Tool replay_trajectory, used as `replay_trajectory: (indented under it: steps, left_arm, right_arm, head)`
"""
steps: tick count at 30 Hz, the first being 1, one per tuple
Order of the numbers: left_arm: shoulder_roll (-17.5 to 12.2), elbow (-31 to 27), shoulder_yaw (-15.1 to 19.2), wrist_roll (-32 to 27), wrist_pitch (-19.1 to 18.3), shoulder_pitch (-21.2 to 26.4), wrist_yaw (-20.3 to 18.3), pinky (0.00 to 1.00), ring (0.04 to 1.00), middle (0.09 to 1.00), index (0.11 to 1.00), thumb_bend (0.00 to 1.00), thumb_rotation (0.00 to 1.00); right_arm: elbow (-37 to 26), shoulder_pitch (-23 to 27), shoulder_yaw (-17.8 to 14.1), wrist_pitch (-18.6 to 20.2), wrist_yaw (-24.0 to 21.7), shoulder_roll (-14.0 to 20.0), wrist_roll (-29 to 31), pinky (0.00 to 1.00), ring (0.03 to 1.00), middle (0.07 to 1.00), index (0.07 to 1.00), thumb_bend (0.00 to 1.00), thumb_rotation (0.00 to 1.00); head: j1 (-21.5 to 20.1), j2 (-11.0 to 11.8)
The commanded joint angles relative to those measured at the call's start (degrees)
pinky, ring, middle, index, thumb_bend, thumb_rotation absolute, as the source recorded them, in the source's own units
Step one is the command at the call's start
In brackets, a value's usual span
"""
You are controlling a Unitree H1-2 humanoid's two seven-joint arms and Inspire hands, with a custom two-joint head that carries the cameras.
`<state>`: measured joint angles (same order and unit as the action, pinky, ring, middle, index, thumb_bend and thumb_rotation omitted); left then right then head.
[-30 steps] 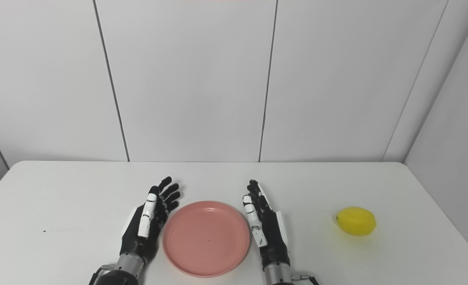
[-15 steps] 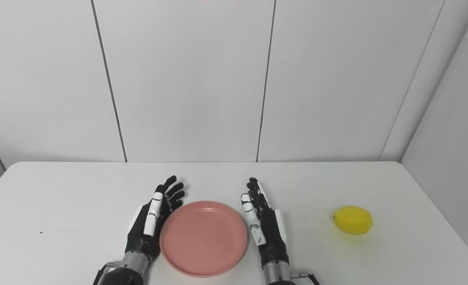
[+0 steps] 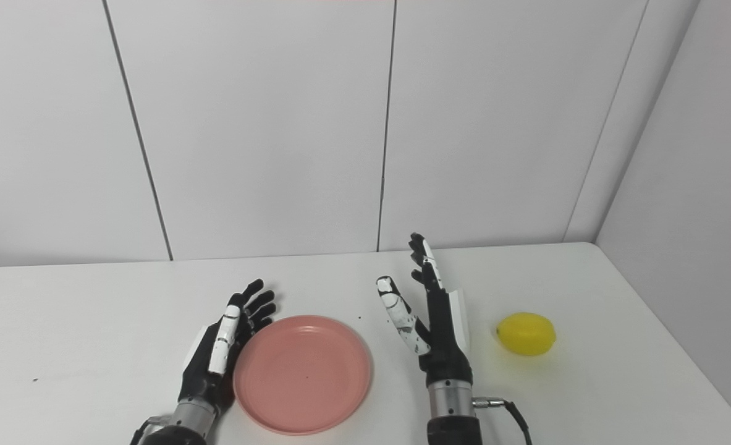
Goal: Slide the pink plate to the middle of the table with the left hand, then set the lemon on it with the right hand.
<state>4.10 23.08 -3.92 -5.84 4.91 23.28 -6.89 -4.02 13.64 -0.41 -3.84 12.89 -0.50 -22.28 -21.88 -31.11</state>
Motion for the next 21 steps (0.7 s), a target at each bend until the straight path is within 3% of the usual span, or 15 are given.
replay_trajectory:
  steps: [1,3,6,10,14,21]
  left_arm:
    - [-1.36,1.26,0.0,0.58,-0.19,-1.26,-0.96,0.9,0.885,0.882,0.882,0.59,1.0]
    - [-1.91,0.81,-0.33,0.85,-0.6,-1.23,-1.34,0.9,0.884,0.883,0.882,0.59,1.0]
    - [-2.51,0.66,-0.45,0.57,-0.74,-0.95,-2.05,0.89,0.881,0.88,0.879,0.59,1.0]
    - [-2.96,-0.06,-0.7,0.77,-1.35,-0.62,-2.33,0.89,0.881,0.88,0.879,0.59,1.0]
    - [-3.2,-1.06,-0.78,0.6,-2.48,-0.65,-2.7,0.89,0.883,0.884,0.883,0.6,1.0]
    - [-3.28,-2.6,-0.72,0.59,-3.57,-1.04,-2.87,0.88,0.881,0.881,0.881,0.61,1.0]
  right_arm:
    - [-4.17,0.09,-1.2,3.12,1.98,1.3,-4.84,0.87,0.909,0.91,0.923,0.69,0.75]
    - [-6.7,-0.56,-2.44,6.16,2.74,2.73,-9.48,0.88,0.909,0.909,0.933,0.72,0.65]
    - [-9.75,-1.12,-4.55,10.78,2.64,4.25,-13.65,0.87,0.906,0.907,0.941,0.76,0.6]
    - [-12.21,-1.05,-6.86,14.52,1.5,5.79,-13.94,0.85,0.897,0.905,0.932,0.81,0.46]
    - [-14.04,-1.09,-7.73,17.08,0.1,7.57,-14.21,0.8,0.875,0.898,0.925,0.84,0.41]
    - [-17.89,-1.48,-8.76,26.66,-4.73,9.94,-18.05,0.74,0.863,0.905,0.922,0.89,0.31]
  head:
    - [0.03,-0.02]
    - [-0.6,-0.54]
    - [-1.2,-1.47]
    - [-1.81,-3.11]
    - [-2.24,-4.17]
    - [-2.77,-5.12]
